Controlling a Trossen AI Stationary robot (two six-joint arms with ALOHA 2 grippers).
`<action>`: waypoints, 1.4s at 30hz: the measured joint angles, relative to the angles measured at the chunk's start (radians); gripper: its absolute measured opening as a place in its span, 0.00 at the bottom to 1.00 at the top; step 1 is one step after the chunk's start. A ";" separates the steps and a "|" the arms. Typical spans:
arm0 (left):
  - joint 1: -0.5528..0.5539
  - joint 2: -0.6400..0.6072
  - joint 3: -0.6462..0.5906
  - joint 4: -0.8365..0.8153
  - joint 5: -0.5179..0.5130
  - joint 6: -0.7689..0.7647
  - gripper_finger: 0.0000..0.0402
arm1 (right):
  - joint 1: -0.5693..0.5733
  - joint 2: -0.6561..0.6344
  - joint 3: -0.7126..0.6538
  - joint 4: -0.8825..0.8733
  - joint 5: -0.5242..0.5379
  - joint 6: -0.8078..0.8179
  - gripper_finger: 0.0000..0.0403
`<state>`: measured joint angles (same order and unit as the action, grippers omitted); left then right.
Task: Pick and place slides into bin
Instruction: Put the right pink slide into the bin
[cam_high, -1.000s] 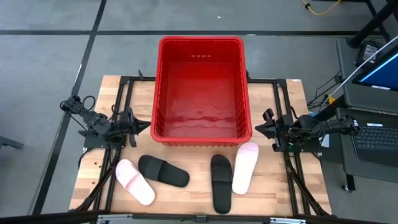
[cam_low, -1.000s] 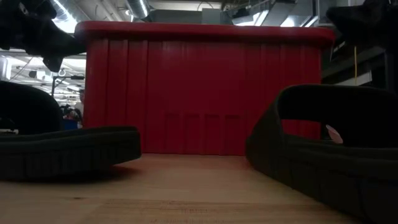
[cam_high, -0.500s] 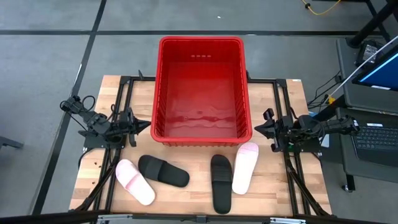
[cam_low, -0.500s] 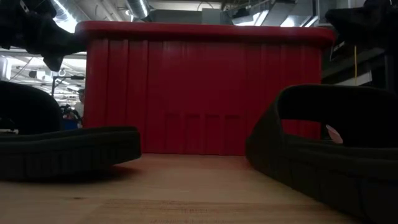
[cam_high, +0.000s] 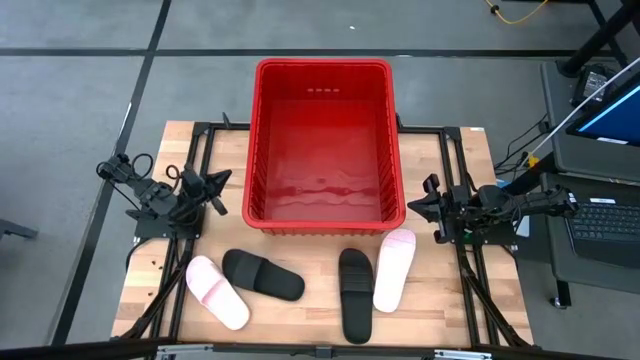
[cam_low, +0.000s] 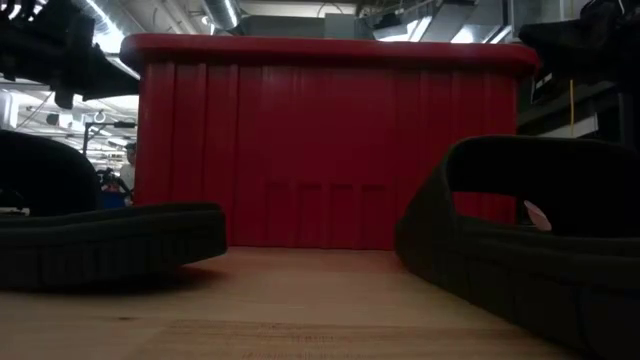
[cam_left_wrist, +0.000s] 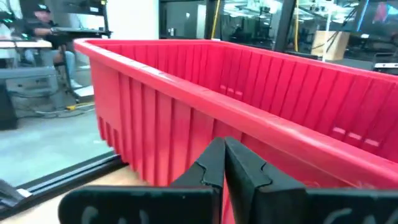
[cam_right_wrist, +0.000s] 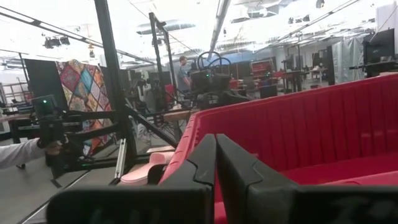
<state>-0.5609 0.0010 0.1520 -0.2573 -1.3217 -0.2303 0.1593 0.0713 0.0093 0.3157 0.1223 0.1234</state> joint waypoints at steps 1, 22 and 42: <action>0.000 0.000 0.000 0.001 0.027 -0.015 0.01 | 0.000 0.000 0.000 -0.001 0.000 0.000 0.04; 0.000 0.019 0.001 0.554 0.642 0.508 0.00 | 0.000 0.000 0.000 0.115 -0.045 -0.123 0.01; -0.004 0.576 0.446 0.306 0.557 0.341 0.00 | 0.021 0.314 0.600 -0.552 -0.081 0.079 0.00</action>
<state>-0.5651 0.5767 0.5983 0.0488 -0.7648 0.1110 0.1801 0.3856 0.6096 -0.2361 0.0411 0.2028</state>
